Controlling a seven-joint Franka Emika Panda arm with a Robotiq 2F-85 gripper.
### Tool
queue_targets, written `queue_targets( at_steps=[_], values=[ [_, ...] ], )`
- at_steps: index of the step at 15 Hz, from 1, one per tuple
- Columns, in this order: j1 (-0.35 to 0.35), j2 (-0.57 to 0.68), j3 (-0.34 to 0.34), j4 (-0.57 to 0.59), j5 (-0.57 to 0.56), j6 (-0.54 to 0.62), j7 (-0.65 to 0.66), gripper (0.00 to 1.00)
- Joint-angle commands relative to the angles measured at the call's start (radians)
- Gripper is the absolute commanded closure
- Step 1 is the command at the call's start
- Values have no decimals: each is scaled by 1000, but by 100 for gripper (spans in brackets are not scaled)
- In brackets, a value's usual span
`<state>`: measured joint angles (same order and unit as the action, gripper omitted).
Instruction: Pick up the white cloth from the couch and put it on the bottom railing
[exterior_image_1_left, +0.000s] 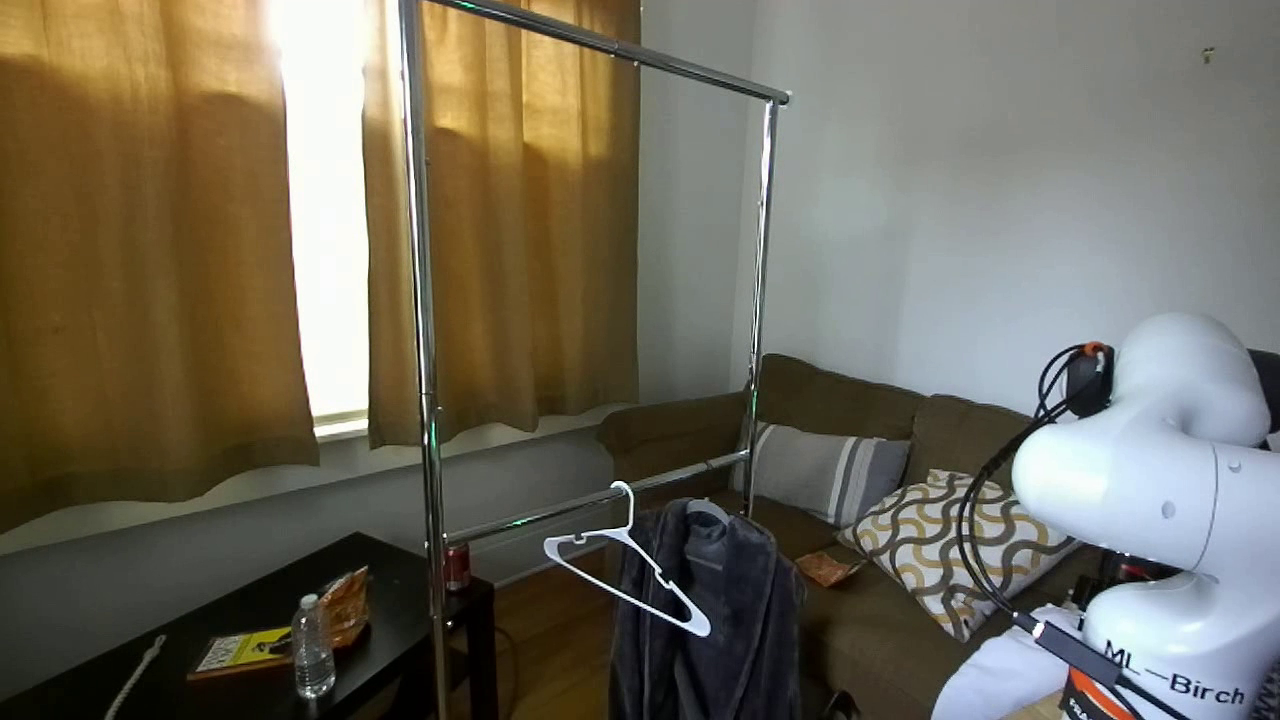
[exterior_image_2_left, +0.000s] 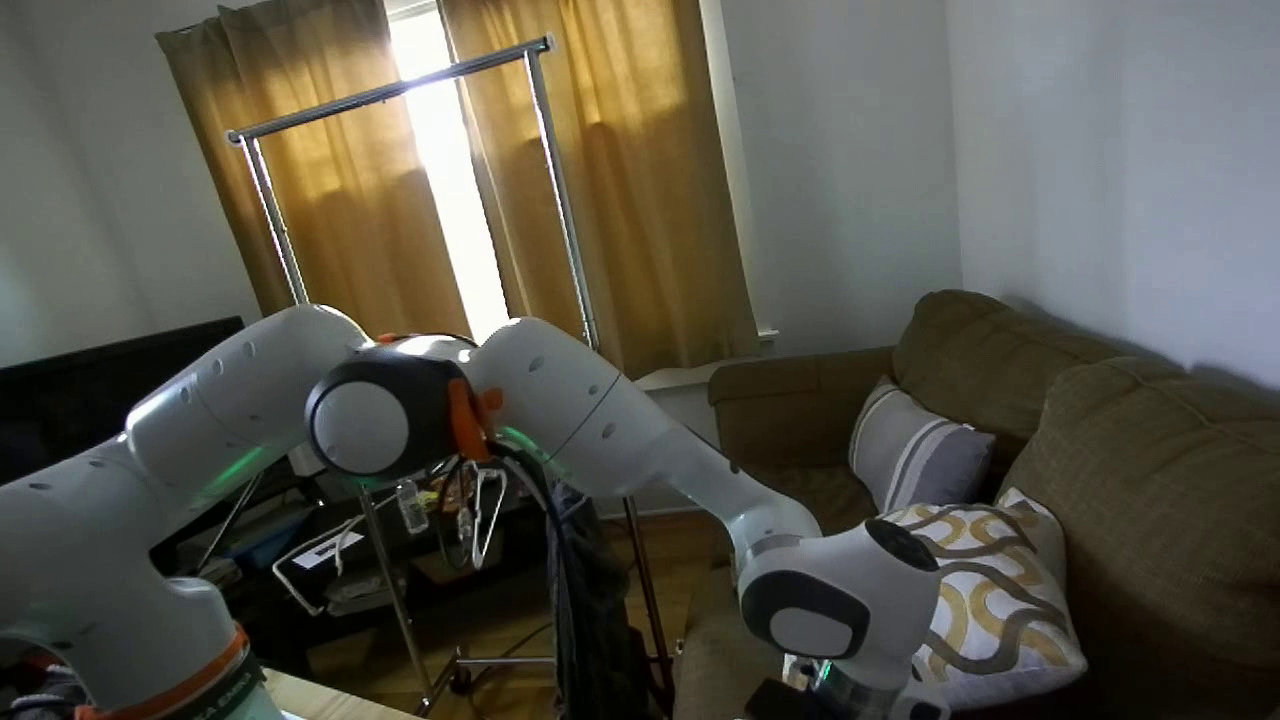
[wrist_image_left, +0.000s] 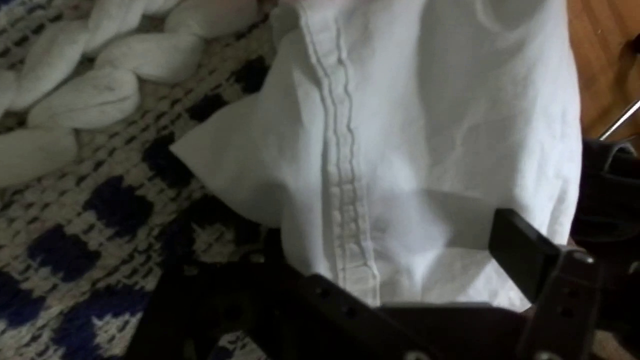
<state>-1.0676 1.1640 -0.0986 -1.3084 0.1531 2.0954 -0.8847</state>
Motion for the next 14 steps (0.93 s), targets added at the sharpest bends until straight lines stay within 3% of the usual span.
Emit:
queue_targets(
  at_steps=[1, 3, 12, 14],
  values=[
    [-29, 56, 27, 88, -16, -94, -5, 26],
    [-28, 65, 27, 109, -15, -129, -4, 30],
    [-11, 48, 27, 95, 7, -142, 79, 100],
    [4, 7, 20, 43, 24, -124, 91, 100]
  ],
)
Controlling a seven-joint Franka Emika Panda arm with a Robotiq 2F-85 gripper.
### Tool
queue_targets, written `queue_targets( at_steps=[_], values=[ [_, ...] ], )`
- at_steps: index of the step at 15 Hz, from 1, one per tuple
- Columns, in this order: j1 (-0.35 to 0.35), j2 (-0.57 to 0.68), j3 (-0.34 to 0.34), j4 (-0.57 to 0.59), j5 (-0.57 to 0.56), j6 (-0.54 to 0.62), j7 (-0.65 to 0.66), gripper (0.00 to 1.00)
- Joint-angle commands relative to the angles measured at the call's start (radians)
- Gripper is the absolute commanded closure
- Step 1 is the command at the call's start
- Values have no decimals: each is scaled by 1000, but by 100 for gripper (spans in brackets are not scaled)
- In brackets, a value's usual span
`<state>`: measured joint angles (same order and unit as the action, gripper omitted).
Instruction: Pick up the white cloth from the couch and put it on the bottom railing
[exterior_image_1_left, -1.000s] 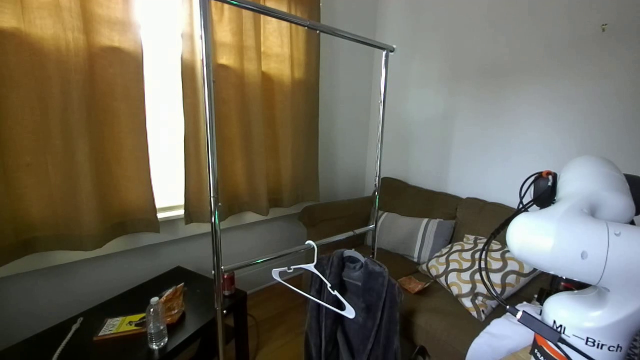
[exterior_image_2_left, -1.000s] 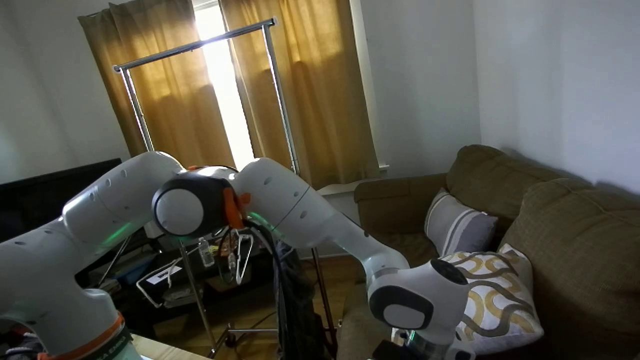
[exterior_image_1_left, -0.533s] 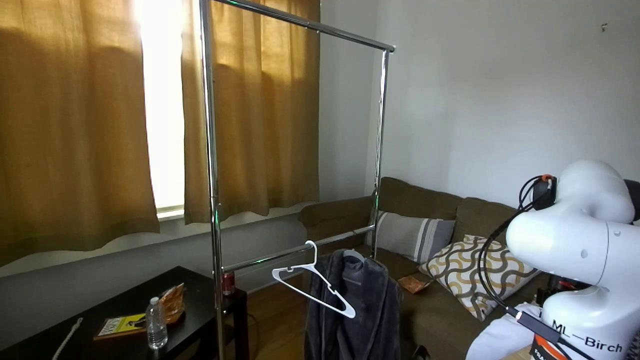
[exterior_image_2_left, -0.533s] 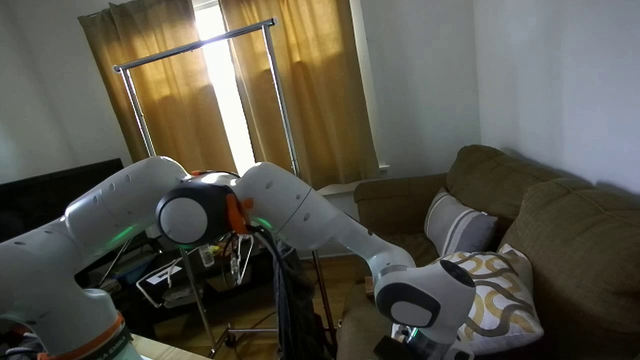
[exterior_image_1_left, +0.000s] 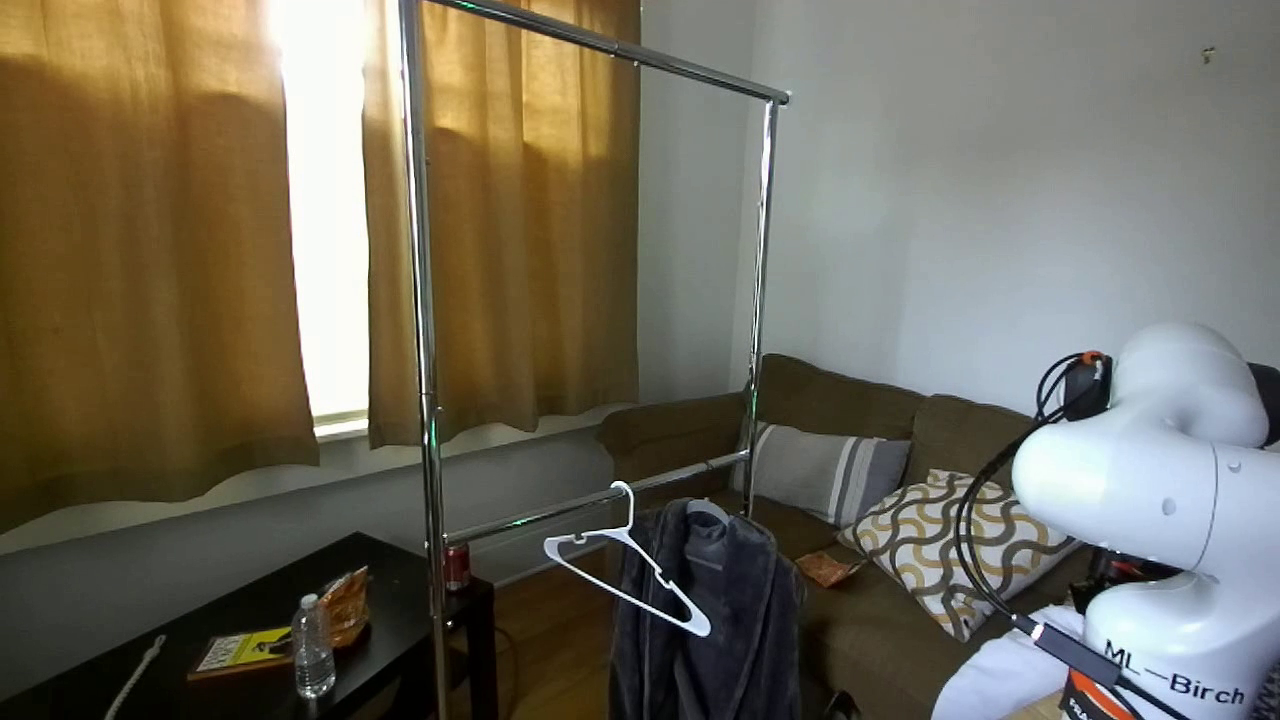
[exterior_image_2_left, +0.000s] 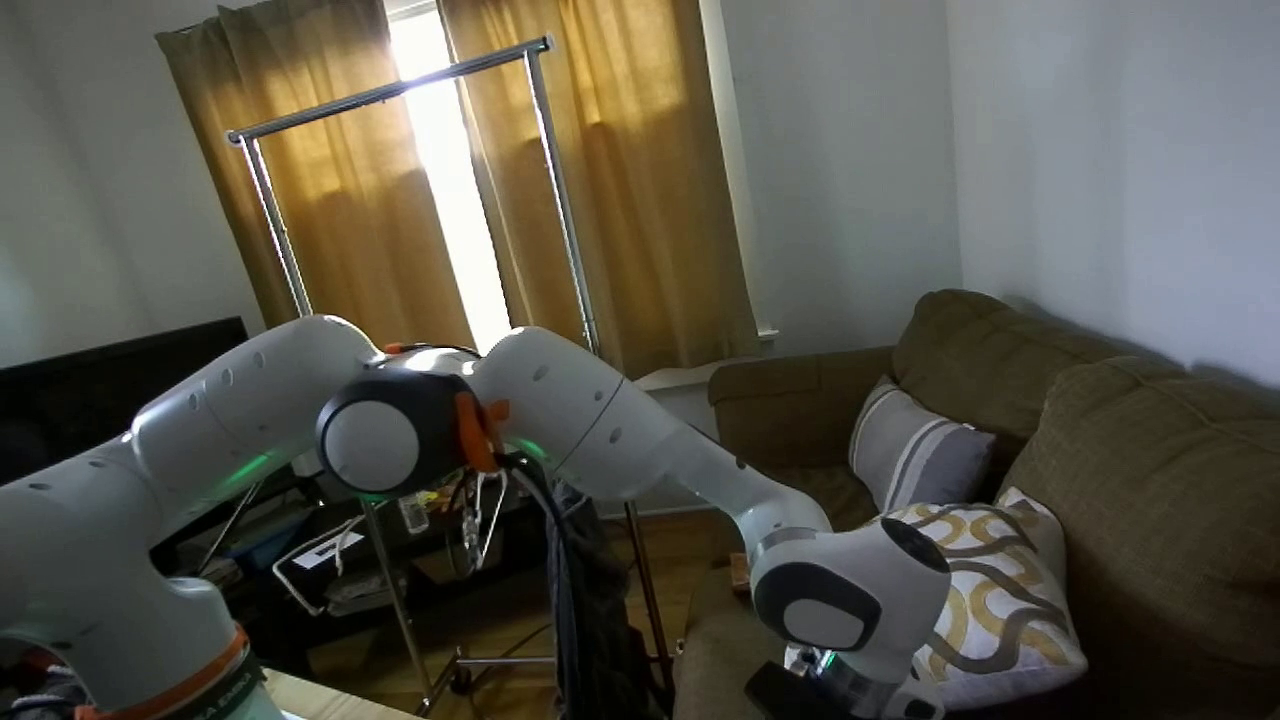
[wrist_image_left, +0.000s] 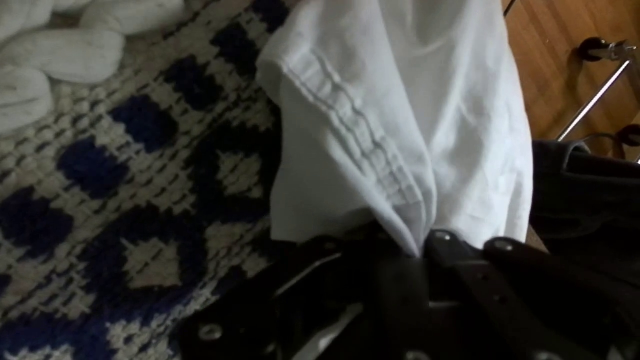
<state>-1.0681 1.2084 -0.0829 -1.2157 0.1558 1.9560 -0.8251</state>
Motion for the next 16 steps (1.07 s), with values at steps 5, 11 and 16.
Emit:
queue_targets(
  at_steps=[5, 11, 16],
  values=[
    [33, -168, 7, -199, 42, 67, 74, 99],
    [80, -408, 11, -462, 33, 141, 123, 99],
    [128, -624, 12, -690, 52, 211, 151, 99]
  ],
)
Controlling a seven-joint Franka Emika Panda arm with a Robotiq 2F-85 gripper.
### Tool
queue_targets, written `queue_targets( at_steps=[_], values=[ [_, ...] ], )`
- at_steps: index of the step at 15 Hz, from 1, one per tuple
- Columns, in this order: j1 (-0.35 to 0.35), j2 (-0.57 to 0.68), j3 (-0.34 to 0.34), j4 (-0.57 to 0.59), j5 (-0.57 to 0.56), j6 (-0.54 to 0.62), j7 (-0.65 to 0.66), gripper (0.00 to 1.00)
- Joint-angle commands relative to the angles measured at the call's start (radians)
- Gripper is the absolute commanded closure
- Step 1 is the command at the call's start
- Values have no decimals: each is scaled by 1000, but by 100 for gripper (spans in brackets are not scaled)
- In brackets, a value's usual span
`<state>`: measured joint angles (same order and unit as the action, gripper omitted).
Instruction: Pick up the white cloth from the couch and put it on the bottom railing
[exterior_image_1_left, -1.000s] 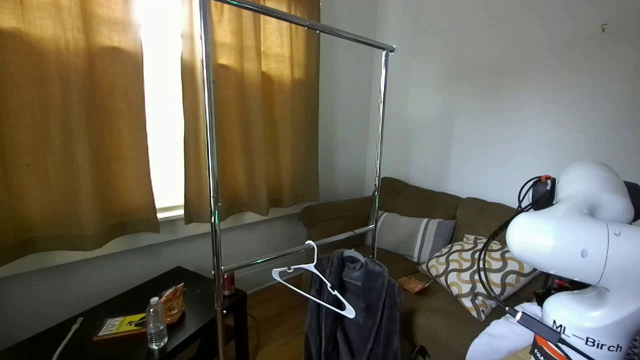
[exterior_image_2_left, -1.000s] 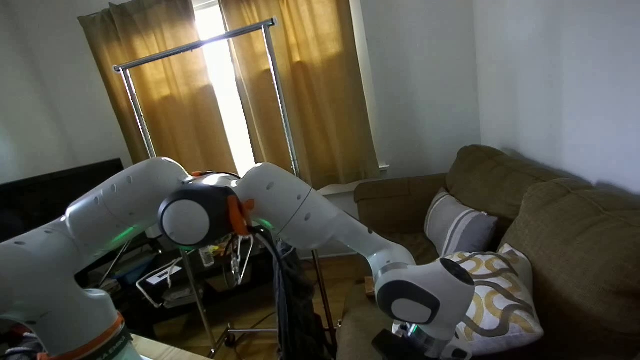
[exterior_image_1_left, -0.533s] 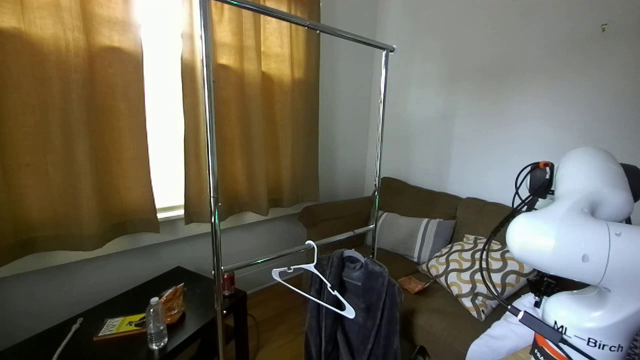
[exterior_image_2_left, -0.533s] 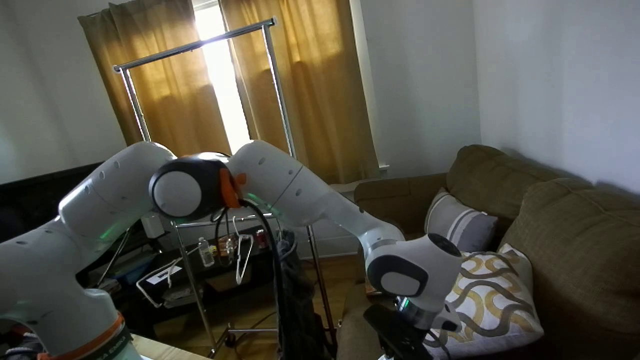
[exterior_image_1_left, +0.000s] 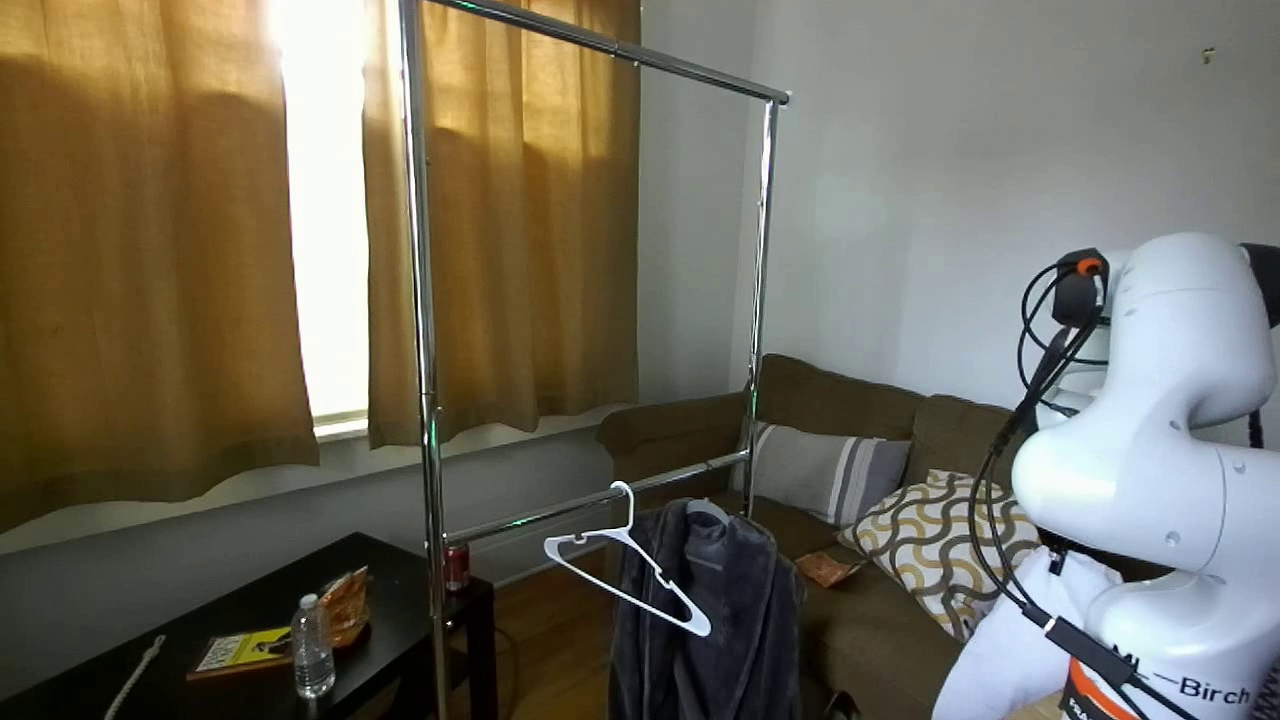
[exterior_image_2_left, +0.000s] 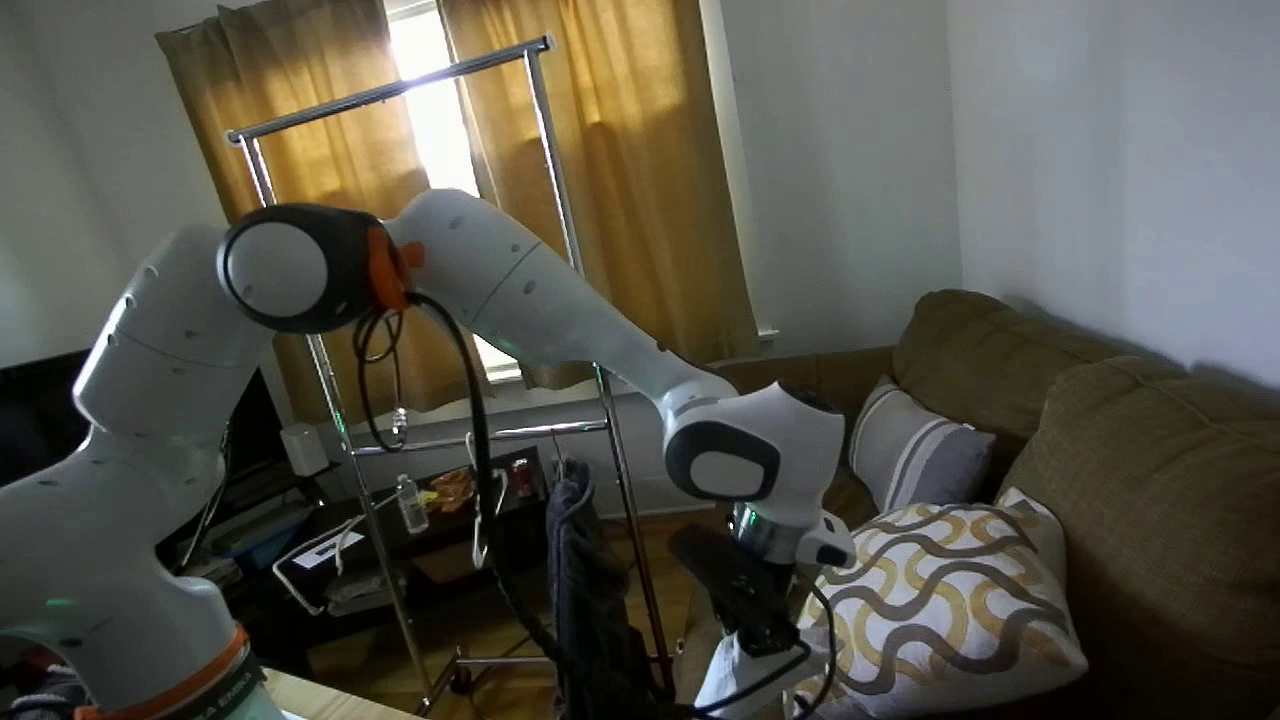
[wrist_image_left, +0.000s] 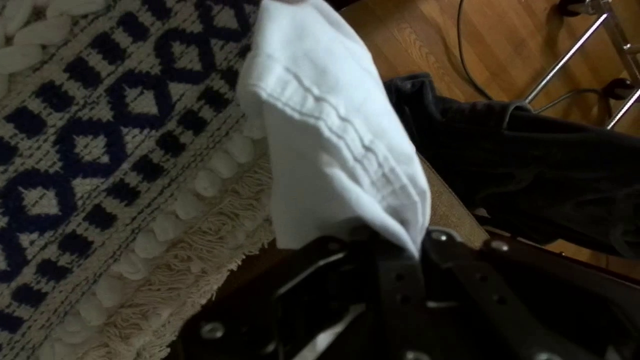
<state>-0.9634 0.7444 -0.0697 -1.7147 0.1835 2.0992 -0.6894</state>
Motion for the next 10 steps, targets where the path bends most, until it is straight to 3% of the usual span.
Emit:
queue_targets(
  at_steps=[1, 6, 7, 10],
  values=[
    [33, -203, -2, -239, 33, 100, 10, 99],
    [85, -406, -11, -463, 97, 189, -4, 99],
    [96, -306, -28, -337, 74, 127, 9, 94],
    [116, -382, -36, -420, 92, 151, 7, 94]
  ],
)
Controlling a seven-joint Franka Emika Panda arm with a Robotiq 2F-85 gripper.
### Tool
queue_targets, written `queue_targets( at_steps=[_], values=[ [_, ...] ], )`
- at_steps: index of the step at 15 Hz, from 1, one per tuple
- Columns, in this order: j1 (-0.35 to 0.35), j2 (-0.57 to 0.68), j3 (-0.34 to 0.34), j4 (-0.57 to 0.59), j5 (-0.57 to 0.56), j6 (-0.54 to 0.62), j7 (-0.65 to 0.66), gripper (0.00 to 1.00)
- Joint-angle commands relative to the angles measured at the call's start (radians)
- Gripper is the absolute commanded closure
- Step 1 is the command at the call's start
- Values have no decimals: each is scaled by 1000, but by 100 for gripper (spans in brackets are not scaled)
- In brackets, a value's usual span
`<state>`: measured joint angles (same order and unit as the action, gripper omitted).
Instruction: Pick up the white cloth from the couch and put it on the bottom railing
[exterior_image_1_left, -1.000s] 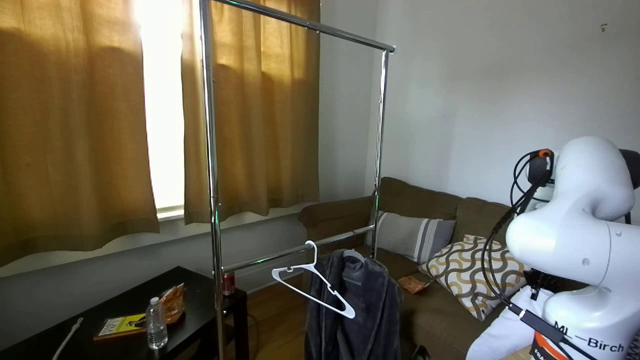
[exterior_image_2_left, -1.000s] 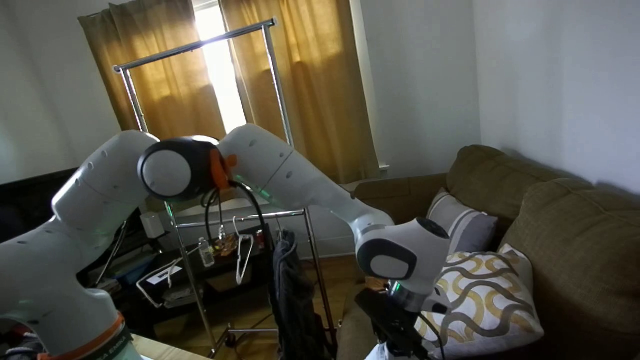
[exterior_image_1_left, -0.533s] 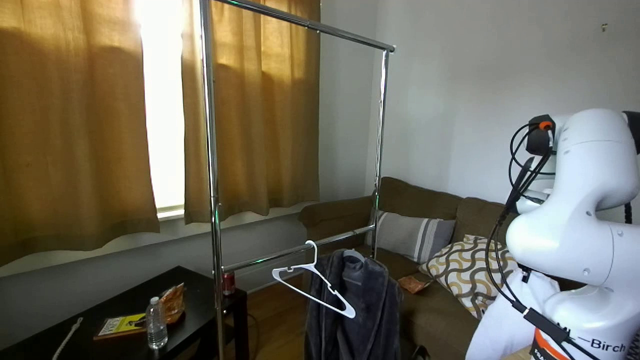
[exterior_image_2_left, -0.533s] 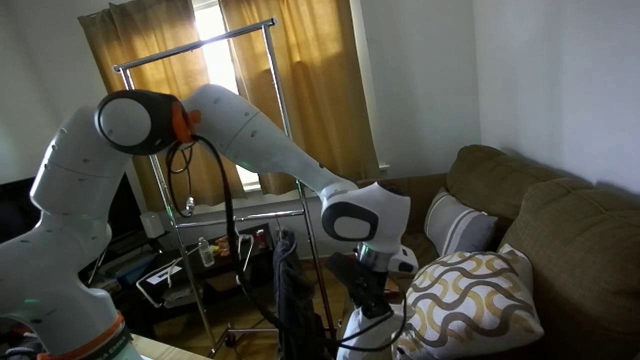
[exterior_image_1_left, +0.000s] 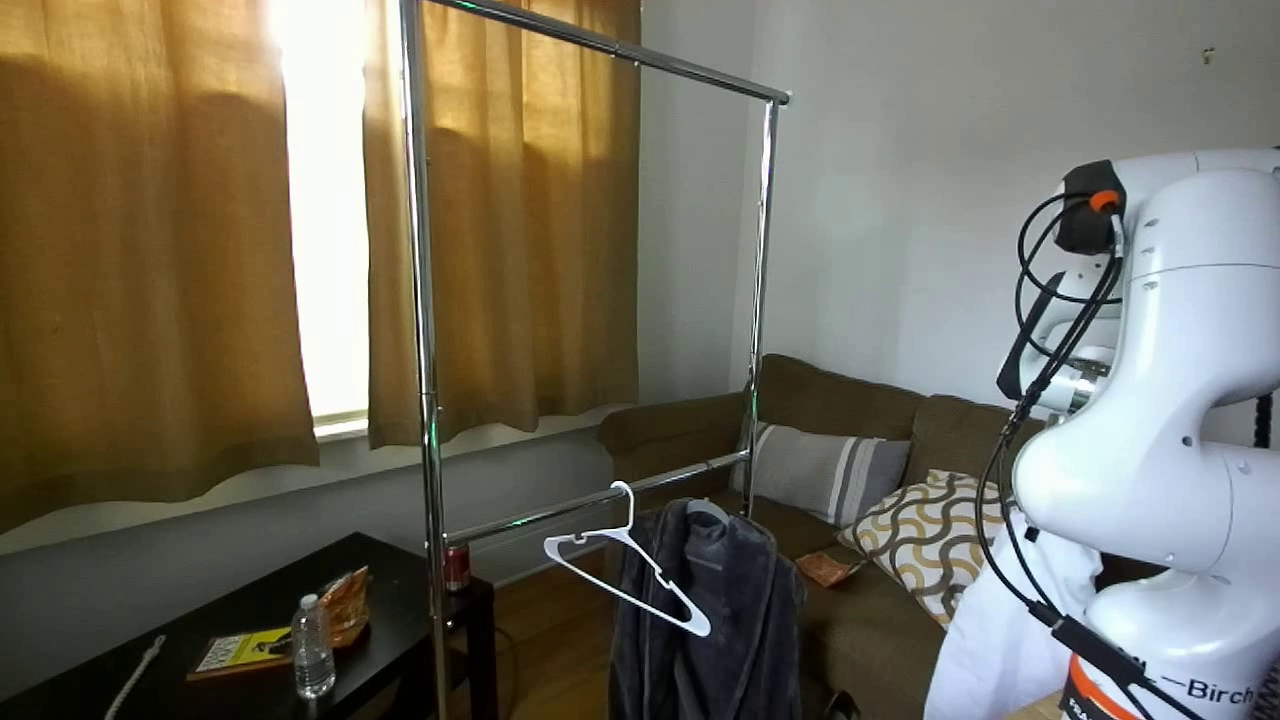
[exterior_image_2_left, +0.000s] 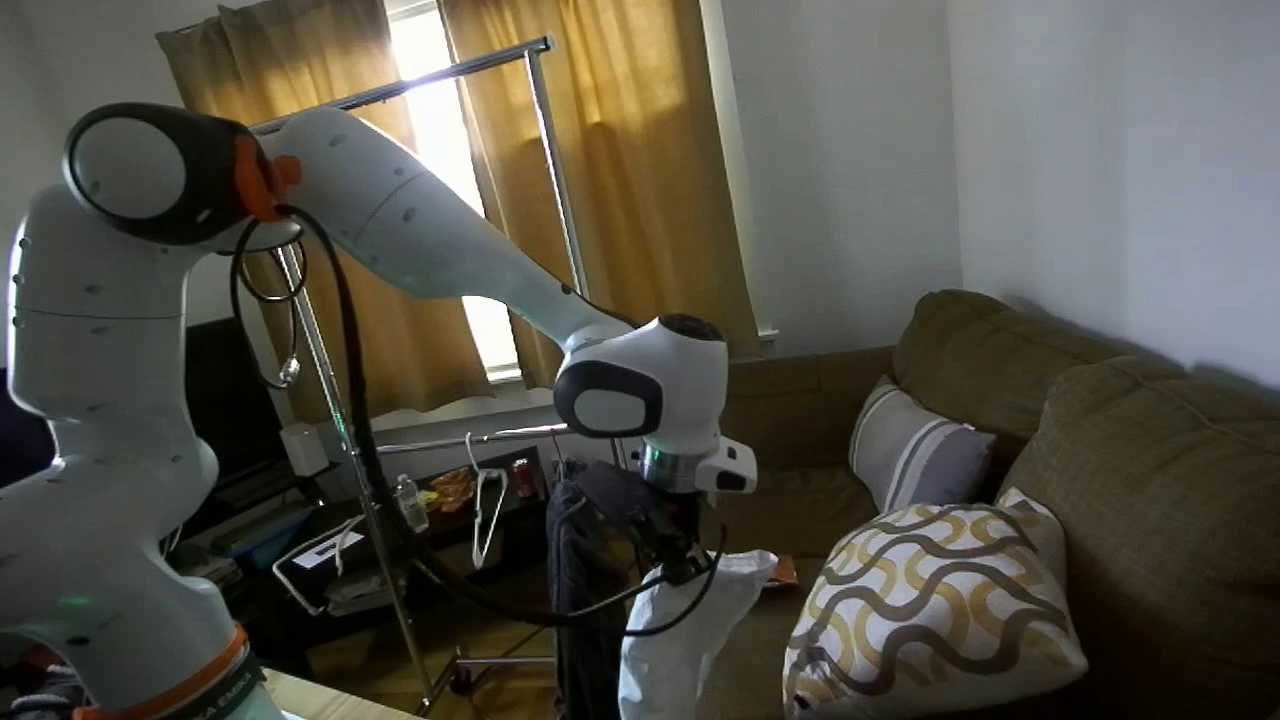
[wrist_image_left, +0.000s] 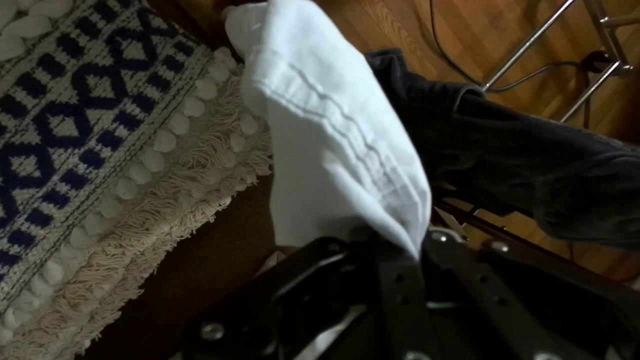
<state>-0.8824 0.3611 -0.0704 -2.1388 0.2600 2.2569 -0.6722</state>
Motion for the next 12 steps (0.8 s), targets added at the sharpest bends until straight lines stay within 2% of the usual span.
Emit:
queue_targets(
  at_steps=[1, 4, 5, 6, 8, 12],
  values=[
    [36, -5, -37, -4, 16, -6, -10, 94],
    [35, -6, -38, -8, 18, -3, -11, 94],
    [35, -6, -38, -8, 18, -3, -11, 99],
    [50, -50, -38, -44, 17, 14, 2, 99],
    [93, -130, -48, -111, 1, 49, 33, 99],
    [224, -313, -91, -250, -78, 101, 186, 99]
  ],
)
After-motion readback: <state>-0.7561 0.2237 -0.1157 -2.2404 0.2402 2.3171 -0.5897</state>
